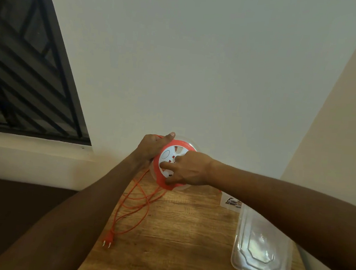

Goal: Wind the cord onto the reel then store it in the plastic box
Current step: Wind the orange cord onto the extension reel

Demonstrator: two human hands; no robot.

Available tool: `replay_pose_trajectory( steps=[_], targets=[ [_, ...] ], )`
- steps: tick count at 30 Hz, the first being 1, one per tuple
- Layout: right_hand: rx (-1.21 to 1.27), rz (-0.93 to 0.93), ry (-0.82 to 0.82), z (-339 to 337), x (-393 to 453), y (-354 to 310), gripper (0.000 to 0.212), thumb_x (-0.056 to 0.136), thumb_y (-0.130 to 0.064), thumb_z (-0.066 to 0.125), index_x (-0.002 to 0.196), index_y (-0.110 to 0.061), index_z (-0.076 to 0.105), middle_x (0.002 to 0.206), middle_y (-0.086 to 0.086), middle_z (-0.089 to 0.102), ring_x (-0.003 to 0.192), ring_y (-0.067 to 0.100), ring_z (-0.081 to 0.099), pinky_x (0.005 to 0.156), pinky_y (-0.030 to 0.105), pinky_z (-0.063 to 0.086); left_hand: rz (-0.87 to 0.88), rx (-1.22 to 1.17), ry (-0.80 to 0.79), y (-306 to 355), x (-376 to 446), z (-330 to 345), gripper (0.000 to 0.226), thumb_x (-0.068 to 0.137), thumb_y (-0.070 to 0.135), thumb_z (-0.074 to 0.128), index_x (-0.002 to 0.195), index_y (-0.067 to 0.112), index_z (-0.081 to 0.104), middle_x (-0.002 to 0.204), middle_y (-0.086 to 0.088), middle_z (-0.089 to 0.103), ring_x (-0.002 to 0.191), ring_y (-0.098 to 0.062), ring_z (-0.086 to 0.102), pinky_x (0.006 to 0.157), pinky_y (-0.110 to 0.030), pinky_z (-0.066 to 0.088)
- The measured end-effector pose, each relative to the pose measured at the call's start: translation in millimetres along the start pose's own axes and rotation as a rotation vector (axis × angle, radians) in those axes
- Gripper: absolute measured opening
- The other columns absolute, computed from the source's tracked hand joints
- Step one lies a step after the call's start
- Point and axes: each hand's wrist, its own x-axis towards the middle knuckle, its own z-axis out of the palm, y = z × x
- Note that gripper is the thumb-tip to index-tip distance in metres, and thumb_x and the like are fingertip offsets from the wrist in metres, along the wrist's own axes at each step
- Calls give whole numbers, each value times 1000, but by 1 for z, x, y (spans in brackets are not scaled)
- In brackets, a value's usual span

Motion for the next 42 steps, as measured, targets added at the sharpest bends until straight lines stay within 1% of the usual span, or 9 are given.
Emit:
replay_pose_trajectory(
  steps=[8, 15, 21, 24, 29, 35, 38, 40, 42],
  targets=[
    [-18, 181, -12, -11, 7, 7, 60, 89, -34, 67, 142, -30, 39, 135, 21, 38, 91, 32, 64, 64, 39, 54, -14, -169, -60, -5, 5, -1, 57, 78, 69, 74, 85, 13, 82, 95, -12, 82, 85, -31, 81, 76, -41, 67],
    [-66, 219, -58, -9, 6, 9, 66, 96, -26, 59, 151, -32, 23, 135, 24, 50, 104, 32, 63, 71, 39, 56, -14, -159, -6, -3, 6, -6, 51, 94, 58, 65, 88, 10, 80, 88, -12, 82, 74, -28, 80, 64, -33, 65],
    [-84, 264, -34, -4, 14, 6, 63, 92, -23, 63, 147, -12, 34, 124, 16, 63, 98, 32, 67, 75, 42, 58, 16, -96, 1, 0, 9, -3, 49, 93, 61, 65, 93, 15, 81, 89, -5, 83, 78, -25, 81, 69, -35, 66],
    [153, 531, 27, 0, 20, 0, 59, 90, -33, 62, 139, -6, 44, 123, 15, 64, 93, 33, 68, 72, 42, 58, 29, -99, 53, 1, 9, -1, 44, 94, 62, 62, 92, 21, 79, 89, -3, 83, 75, -21, 81, 63, -30, 64],
    [525, 945, 193, 14, 35, -7, 71, 92, -51, 52, 147, -9, 34, 118, 12, 67, 94, 31, 68, 72, 40, 55, 24, -137, 116, 2, 8, 4, 41, 97, 58, 59, 92, 21, 77, 90, -2, 82, 77, -22, 80, 69, -34, 65],
    [754, 1053, 136, 28, 49, -30, 79, 91, -45, 60, 151, -8, 25, 131, 11, 60, 108, 31, 63, 83, 44, 54, 31, -33, 75, 0, 6, 7, 42, 99, 56, 58, 96, 19, 78, 91, -3, 82, 78, -21, 80, 73, -34, 65],
    [1090, 1095, 51, 25, 52, -30, 82, 88, -42, 63, 152, -10, 23, 136, 8, 55, 116, 27, 58, 87, 39, 51, 23, 12, 66, -6, 5, 6, 47, 96, 57, 62, 89, 13, 79, 79, -1, 82, 68, -17, 79, 65, -30, 63],
    [1384, 1123, 78, 19, 52, -29, 79, 88, -36, 63, 151, -10, 23, 138, 8, 52, 117, 27, 56, 89, 36, 53, 12, 22, 53, -10, 6, 1, 51, 95, 58, 63, 90, 10, 79, 80, -3, 82, 70, -21, 80, 69, -34, 65],
    [1590, 1155, 159, 12, 51, -30, 82, 88, -31, 64, 152, -11, 17, 133, 10, 52, 105, 28, 62, 78, 38, 59, 3, 8, 40, -11, 7, -5, 55, 94, 60, 63, 95, 8, 79, 84, -5, 83, 74, -25, 80, 73, -40, 67]
  ],
)
